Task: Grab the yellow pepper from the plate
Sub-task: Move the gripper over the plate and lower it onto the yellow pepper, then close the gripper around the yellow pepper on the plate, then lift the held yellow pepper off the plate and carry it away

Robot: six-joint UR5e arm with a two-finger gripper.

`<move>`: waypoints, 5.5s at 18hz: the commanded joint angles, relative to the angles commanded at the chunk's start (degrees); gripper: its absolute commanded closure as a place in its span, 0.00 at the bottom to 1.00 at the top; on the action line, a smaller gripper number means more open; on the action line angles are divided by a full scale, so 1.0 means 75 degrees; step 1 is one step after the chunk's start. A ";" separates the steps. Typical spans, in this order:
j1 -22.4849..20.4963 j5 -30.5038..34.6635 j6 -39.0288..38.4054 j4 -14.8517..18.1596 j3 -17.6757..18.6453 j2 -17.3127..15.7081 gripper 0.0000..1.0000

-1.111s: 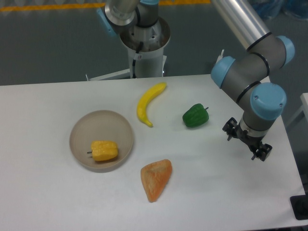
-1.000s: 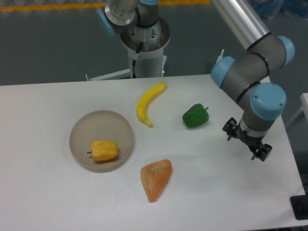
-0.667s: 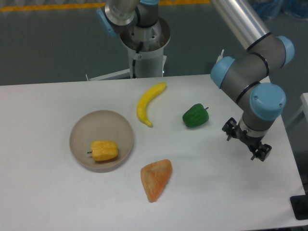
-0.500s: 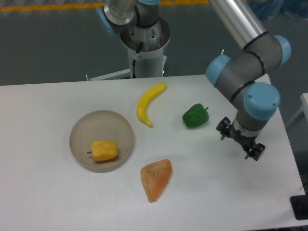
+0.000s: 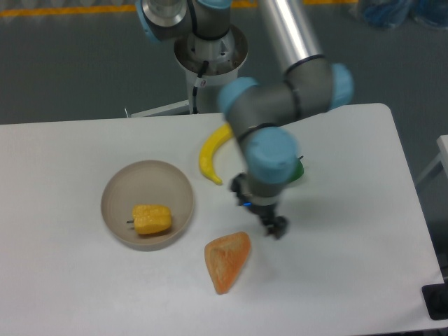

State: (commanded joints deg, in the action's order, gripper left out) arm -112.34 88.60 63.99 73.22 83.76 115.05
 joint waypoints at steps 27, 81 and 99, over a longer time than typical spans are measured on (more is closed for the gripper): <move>0.1185 -0.0399 -0.0599 -0.0423 0.0750 -0.0106 0.00; -0.0428 -0.0364 -0.0716 -0.0751 0.0212 -0.0200 0.90; -0.3127 0.0279 0.1392 -0.0634 -0.1699 0.1101 0.97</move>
State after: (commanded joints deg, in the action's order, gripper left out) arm -135.79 90.70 74.43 68.47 71.01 123.31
